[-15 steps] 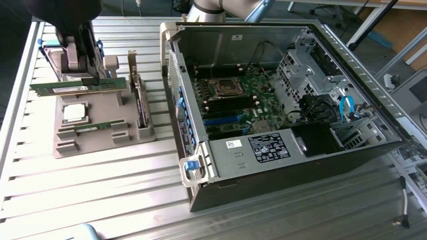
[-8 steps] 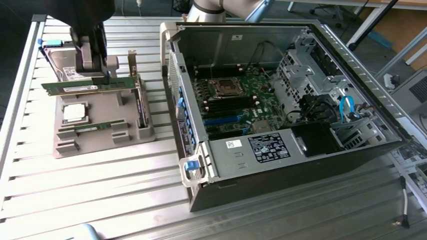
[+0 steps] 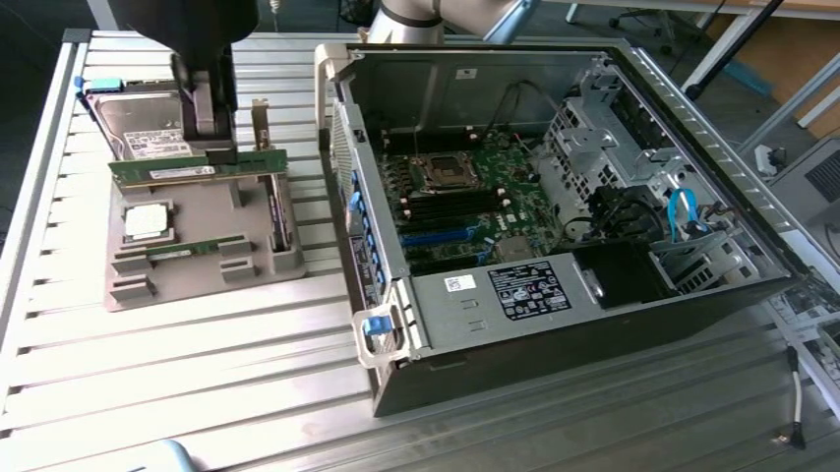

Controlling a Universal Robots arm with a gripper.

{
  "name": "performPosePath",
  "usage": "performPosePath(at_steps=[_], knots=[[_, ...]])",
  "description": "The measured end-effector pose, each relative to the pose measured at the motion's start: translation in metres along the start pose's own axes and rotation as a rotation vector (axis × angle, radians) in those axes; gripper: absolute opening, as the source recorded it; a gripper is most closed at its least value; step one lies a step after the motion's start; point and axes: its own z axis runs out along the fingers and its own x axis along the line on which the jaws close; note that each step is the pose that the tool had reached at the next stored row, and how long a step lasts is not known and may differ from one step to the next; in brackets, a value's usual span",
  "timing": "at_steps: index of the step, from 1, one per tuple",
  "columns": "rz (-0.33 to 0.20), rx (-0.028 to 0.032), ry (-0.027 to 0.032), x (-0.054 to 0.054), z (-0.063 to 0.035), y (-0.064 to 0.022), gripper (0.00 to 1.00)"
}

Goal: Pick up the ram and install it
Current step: 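Pick up the ram and move it above insertion slot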

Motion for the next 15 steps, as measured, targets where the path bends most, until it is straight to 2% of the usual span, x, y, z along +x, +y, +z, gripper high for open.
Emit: performPosePath(at_steps=[15], knots=[[0.000,0.0000,-0.0001,0.000,-0.0011,-0.0372,0.12]])
